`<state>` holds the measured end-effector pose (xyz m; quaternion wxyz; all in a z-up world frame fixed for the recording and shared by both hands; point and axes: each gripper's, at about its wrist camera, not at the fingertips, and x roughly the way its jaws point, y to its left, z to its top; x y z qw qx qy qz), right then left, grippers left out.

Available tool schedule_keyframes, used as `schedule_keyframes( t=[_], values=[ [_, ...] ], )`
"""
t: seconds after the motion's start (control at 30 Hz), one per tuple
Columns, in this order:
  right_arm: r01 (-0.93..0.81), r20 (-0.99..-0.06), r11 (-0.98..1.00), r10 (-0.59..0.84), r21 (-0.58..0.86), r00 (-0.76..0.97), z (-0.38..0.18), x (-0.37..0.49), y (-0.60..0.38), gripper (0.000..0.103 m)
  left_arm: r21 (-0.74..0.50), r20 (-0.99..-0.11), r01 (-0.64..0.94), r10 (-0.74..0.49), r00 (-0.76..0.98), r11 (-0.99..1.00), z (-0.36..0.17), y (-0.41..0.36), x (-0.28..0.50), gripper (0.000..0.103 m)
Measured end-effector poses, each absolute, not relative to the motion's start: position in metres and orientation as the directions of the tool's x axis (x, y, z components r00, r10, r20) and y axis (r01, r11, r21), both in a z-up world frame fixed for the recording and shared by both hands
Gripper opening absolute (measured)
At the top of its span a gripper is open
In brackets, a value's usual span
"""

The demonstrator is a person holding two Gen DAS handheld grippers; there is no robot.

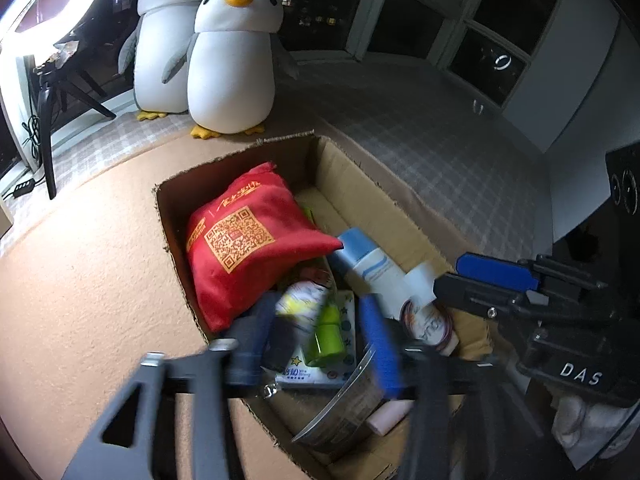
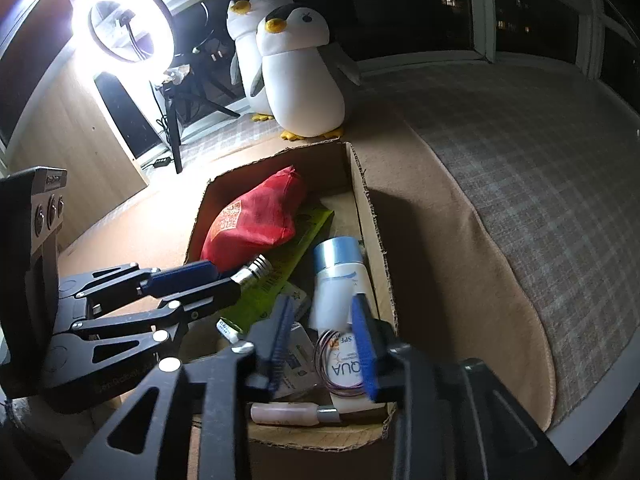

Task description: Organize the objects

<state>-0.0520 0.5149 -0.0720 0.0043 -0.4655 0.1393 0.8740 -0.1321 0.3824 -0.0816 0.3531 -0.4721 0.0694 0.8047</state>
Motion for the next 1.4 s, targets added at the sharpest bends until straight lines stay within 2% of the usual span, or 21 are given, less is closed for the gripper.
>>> schedule_keyframes(
  t=[0.13, 0.23, 0.53, 0.63, 0.8, 1.1, 1.4],
  values=[
    [-0.144, -0.816, -0.960, -0.120, 0.241, -0.566, -0.072, -0.050, 0.518, 0.033, -0.209, -0.807, -0.629, 0.496, -0.320, -0.748, -0.079, 0.381, -0.132, 0.061],
    [-0.156, -0.814, -0.957, -0.116, 0.245, -0.569, -0.071, -0.047, 0.520, 0.041, -0.204, -0.810, -0.627, 0.489, -0.322, -0.752, -0.079, 0.377, -0.133, 0.061],
    [-0.173, -0.812, -0.949, -0.121, 0.263, -0.571, -0.067, -0.039, 0.515, 0.044, -0.192, -0.811, -0.619, 0.478, -0.336, -0.761, -0.073, 0.354, -0.123, 0.062],
    [-0.172, -0.811, -0.949, -0.121, 0.263, -0.573, -0.064, -0.034, 0.508, 0.050, -0.187, -0.811, -0.615, 0.473, -0.343, -0.766, -0.069, 0.340, -0.118, 0.065],
    [-0.165, -0.807, -0.952, -0.120, 0.259, -0.578, -0.058, -0.027, 0.487, 0.057, -0.158, -0.806, -0.599, 0.453, -0.381, -0.785, -0.059, 0.310, -0.108, 0.080],
    [-0.128, -0.810, -0.957, -0.144, 0.261, -0.569, -0.054, -0.025, 0.435, 0.069, -0.148, -0.794, -0.504, 0.406, -0.453, -0.851, -0.038, 0.236, -0.097, 0.095],
    [-0.046, -0.805, -0.963, -0.194, 0.265, -0.560, -0.044, -0.032, 0.371, 0.072, -0.126, -0.790, -0.405, 0.339, -0.512, -0.906, -0.022, 0.162, -0.079, 0.097]
  ],
)
